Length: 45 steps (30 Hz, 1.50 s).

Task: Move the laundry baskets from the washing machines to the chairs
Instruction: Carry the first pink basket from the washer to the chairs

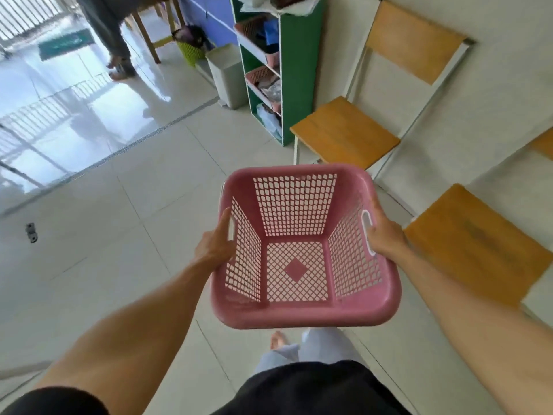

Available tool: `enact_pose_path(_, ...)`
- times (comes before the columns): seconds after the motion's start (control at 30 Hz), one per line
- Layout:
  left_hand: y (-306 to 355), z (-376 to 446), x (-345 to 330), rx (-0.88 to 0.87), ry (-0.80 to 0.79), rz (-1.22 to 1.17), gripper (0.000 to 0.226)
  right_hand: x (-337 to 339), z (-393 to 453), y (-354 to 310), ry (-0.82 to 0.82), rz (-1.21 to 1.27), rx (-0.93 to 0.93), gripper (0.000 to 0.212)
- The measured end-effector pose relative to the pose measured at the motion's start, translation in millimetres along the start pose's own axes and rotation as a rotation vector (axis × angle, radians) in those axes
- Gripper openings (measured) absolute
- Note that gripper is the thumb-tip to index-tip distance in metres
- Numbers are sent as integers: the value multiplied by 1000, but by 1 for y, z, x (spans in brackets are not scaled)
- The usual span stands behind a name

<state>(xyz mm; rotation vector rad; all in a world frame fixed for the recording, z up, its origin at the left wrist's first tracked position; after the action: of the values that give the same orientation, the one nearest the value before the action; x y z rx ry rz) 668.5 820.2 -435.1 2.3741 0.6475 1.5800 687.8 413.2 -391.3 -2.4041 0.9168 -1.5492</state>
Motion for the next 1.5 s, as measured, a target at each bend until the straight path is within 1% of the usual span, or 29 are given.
enact_pose_path(0.1, 12, 57, 26, -85, -3, 56, 90, -2, 22, -11, 55, 53, -58, 82)
enact_pose_path(0.23, 27, 127, 37, -180, -73, 119, 91, -14, 49, -7, 78, 73, -133, 90)
enact_pose_path(0.3, 31, 154, 35, -190, -115, 142, 94, -22, 63, -3, 81, 75, -199, 83)
enact_pose_path(0.37, 34, 175, 34, -222, -166, 157, 96, -29, 70, -4, 80, 98, -228, 75)
enact_pose_path(0.43, 39, 206, 40, -260, -192, 171, 97, -33, 81, -12, 67, 130, -265, 73)
enact_pose_path(0.57, 52, 249, 40, -361, -270, 164, 99, -38, 83, -20, -7, 149, -380, 91)
enact_pose_path(0.67, 64, 276, 40, -415, -351, 187, 102, -43, 85, -21, -21, 205, -476, 93)
enact_pose_path(0.73, 69, 296, 32, -502, -408, 212, 108, -50, 86, -23, 0, 179, -553, 92)
enact_pose_path(0.8, 69, 312, 24, -580, -483, 269, 111, -63, 80, -28, 23, 245, -637, 91)
enact_pose_path(0.87, 65, 328, 20, -618, -547, 322, 112, -85, 73, -34, 63, 279, -691, 88)
enact_pose_path(1.0, 65, 360, 4, -731, -581, 411, 111, -116, 69, -39, 29, 335, -756, 92)
enact_pose_path(1.1, 64, 384, -9, -752, -593, 441, 109, -131, 78, -35, -25, 367, -785, 96)
enact_pose_path(1.2, 63, 404, -30, -768, -608, 397, 116, -150, 91, -21, -37, 417, -820, 97)
enact_pose_path(1.33, 59, 433, -62, -783, -634, 429, 119, -181, 119, -7, -40, 387, -847, 99)
enact_pose_path(1.43, 57, 453, -84, -795, -648, 429, 123, -209, 139, 5, -67, 363, -856, 84)
enact_pose_path(1.5, 61, 462, -95, -816, -645, 430, 122, -227, 151, 16, -61, 355, -860, 79)
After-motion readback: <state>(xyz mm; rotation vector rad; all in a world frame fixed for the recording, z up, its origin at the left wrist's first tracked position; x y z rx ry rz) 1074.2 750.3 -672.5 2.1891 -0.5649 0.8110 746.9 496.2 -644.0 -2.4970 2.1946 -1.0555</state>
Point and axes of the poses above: each hand's wrist, its own z-axis towards the middle knuckle, its own x-axis out of the back of the hand, y = z × x, the point moved 6 cm from there along z, towards the middle knuckle, and after that the axes turned 5 degrees about -x, right-handed, at the moved point
